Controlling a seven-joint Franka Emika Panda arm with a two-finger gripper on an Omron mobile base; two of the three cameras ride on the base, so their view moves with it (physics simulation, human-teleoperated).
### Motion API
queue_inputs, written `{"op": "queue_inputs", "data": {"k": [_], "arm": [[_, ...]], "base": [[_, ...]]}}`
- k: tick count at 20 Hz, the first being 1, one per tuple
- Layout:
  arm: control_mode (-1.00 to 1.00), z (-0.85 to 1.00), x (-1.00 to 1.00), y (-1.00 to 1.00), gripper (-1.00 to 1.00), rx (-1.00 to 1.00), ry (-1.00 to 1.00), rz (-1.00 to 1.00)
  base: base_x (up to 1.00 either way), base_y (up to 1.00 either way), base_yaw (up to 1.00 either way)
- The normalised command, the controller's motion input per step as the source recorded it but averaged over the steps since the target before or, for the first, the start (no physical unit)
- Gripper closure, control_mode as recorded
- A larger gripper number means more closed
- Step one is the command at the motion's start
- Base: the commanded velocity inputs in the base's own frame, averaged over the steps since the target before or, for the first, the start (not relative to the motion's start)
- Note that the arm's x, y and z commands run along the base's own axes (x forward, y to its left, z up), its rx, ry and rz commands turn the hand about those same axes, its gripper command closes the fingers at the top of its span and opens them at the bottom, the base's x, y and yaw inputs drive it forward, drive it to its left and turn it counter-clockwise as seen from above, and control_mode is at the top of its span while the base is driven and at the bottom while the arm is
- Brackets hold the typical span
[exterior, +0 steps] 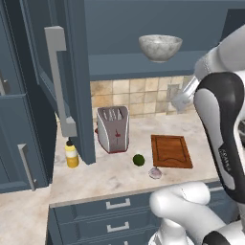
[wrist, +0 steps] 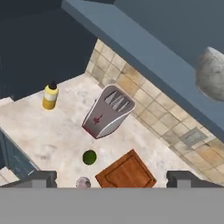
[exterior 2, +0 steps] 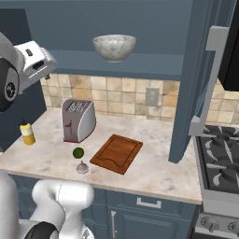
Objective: Open the cabinet. Place the bowl and condiment on the counter. Then place the lime and garlic on the cutting board.
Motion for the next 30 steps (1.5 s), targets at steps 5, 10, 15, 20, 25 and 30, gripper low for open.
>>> {"op": "queue_inputs", "data": {"k": [5, 10, 15, 20, 25, 30], "arm": [[-1.0, 0.05, 0.39, -0.46, -1.0, -0.19, 0.05, -0.23], [-1.0, -0.38, 0.46, -0.07, -1.0, -0.42, -0.1, -0.19], [-1.0, 0.23, 0.64, -0.29, -1.0, -0.25, -0.06, -0.1], [-1.0, 0.12, 0.77, -0.27, -1.0, -0.1, 0.01, -0.05], [-1.0, 0.03, 0.75, -0.06, -1.0, -0.01, 0.02, 0.0], [-1.0, 0.0, 0.58, 0.0, -1.0, -0.11, 0.0, 0.0]], "base": [[0.0, 0.0, 0.0], [0.0, 0.0, 0.0], [0.0, 0.0, 0.0], [0.0, 0.0, 0.0], [0.0, 0.0, 0.0], [0.0, 0.0, 0.0]]}}
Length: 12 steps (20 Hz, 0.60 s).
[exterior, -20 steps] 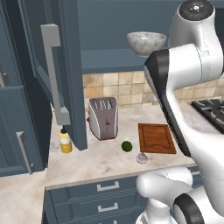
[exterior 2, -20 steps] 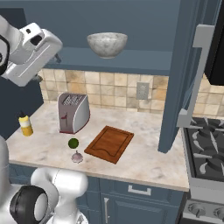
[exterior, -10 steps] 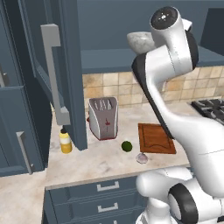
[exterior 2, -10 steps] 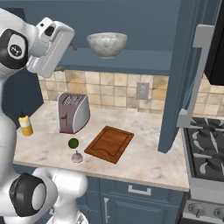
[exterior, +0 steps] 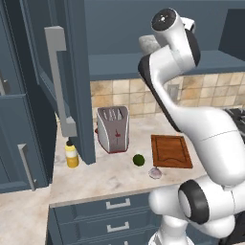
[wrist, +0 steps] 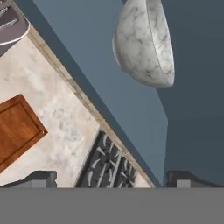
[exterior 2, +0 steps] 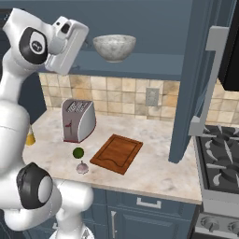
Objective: Open the cabinet. Place the bowl and condiment on the counter. Then place the lime and garlic on the cutting board.
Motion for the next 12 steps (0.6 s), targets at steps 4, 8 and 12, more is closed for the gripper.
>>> {"op": "queue_inputs", "data": {"k": [4, 8, 12], "arm": [[-1.0, 0.0, 0.6, -0.04, -1.0, -0.14, 0.0, 0.02], [-1.0, 0.0, 0.56, -0.12, -1.0, -0.07, 0.0, 0.04], [-1.0, 0.0, 0.61, -0.11, -1.0, -0.01, 0.01, 0.02]], "base": [[0.0, 0.0, 0.0], [0.0, 0.0, 0.0], [0.0, 0.0, 0.0]]}}
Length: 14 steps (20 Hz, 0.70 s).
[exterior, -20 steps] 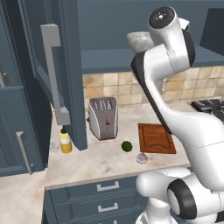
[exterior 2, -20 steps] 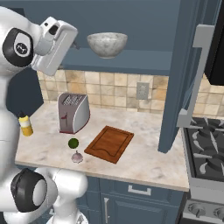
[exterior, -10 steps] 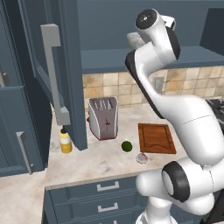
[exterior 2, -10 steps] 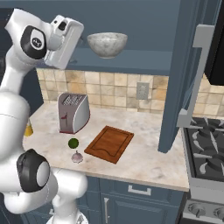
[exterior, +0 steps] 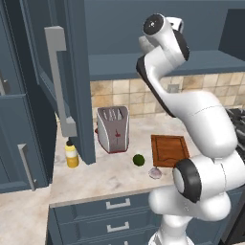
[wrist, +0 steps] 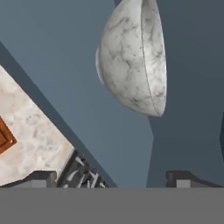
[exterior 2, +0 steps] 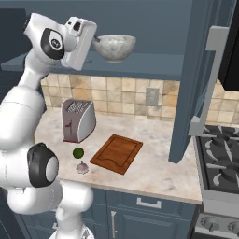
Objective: Open the cabinet. Place the bowl and condiment on the counter. Then place the lime and garlic on the cutting board.
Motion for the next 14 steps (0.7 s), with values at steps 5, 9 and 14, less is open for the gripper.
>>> {"op": "queue_inputs", "data": {"k": [5, 9, 14], "arm": [[-1.0, -0.07, 0.69, -0.04, -1.0, -0.01, 0.04, 0.02], [-1.0, -0.09, 0.72, -0.03, -1.0, 0.0, 0.05, 0.01], [-1.0, -0.05, 0.68, -0.08, -1.0, 0.0, 0.01, 0.03]], "base": [[0.0, 0.0, 0.0], [0.0, 0.0, 0.0], [0.0, 0.0, 0.0]]}}
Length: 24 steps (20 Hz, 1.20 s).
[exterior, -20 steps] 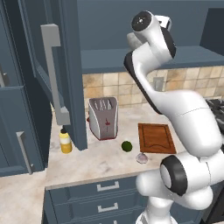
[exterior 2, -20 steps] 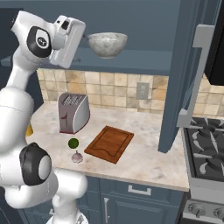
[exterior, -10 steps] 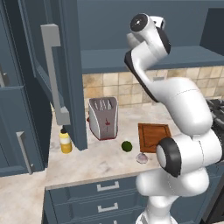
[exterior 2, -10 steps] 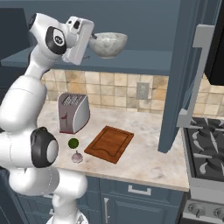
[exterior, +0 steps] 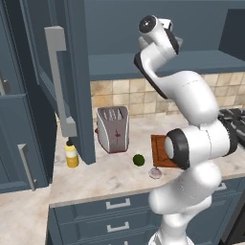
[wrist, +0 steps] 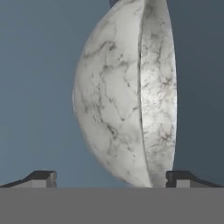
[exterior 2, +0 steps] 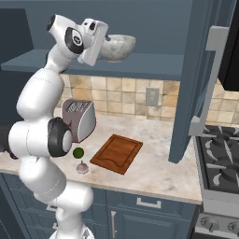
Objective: Open the cabinet. Place the bowl and condiment on the counter. Then place the lime and garlic on the cutting board.
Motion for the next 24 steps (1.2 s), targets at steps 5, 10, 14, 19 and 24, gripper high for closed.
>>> {"op": "queue_inputs", "data": {"k": [5, 10, 14, 19, 24], "arm": [[-1.0, -0.05, 0.7, -0.09, -1.0, 0.0, 0.0, 0.02], [-1.0, -0.12, 0.48, -0.12, -1.0, 0.0, 0.0, 0.02], [-1.0, -0.19, 0.0, 0.0, -1.0, 0.0, 0.0, 0.02], [-1.0, -0.31, -0.12, 0.03, 1.0, 0.0, 0.05, 0.0], [-1.0, -0.18, -0.3, 0.1, 1.0, 0.0, 0.01, 0.0]], "base": [[0.0, 0.0, 0.0], [0.0, 0.0, 0.0], [0.0, 0.0, 0.0], [0.0, 0.0, 0.0], [0.0, 0.0, 0.0]]}}
